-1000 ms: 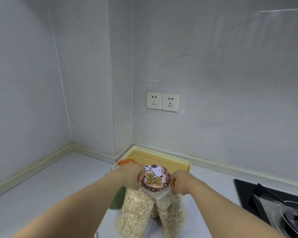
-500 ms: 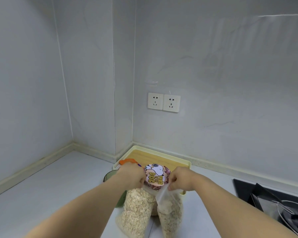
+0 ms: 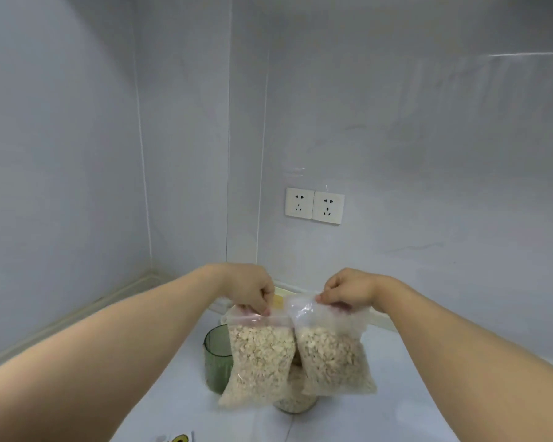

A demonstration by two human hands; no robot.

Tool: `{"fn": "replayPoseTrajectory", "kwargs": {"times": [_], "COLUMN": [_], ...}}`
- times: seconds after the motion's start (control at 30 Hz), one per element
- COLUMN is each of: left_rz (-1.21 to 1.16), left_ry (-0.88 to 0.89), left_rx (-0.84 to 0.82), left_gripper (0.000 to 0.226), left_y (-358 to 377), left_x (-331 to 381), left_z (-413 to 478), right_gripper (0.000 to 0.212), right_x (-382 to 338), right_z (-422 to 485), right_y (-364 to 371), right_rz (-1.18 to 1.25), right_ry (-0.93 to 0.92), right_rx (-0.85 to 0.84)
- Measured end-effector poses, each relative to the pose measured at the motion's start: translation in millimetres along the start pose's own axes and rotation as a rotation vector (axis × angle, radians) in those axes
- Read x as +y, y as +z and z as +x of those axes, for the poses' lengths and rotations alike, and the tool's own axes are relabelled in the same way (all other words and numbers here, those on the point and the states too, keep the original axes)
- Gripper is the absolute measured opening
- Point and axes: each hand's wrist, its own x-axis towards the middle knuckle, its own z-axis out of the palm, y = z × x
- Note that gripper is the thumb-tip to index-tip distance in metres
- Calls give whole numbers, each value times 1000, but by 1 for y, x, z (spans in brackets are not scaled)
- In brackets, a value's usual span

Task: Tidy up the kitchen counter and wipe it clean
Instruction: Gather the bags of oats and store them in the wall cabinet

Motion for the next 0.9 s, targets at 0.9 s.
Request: {"fn": "replayPoseTrajectory", "kwargs": {"times": [0.9], "left_rz": [-1125], "left_ry": [-154], "left_rx": [361], "left_gripper": [23], "left_y": [33], "left_x": [19], "left_z": [29], "right_gripper": [11], "right_x": [-1], "right_z": [11], "right_y": [33], "right_rz": [853], "right_ry": [200], "right_rx": [301]}}
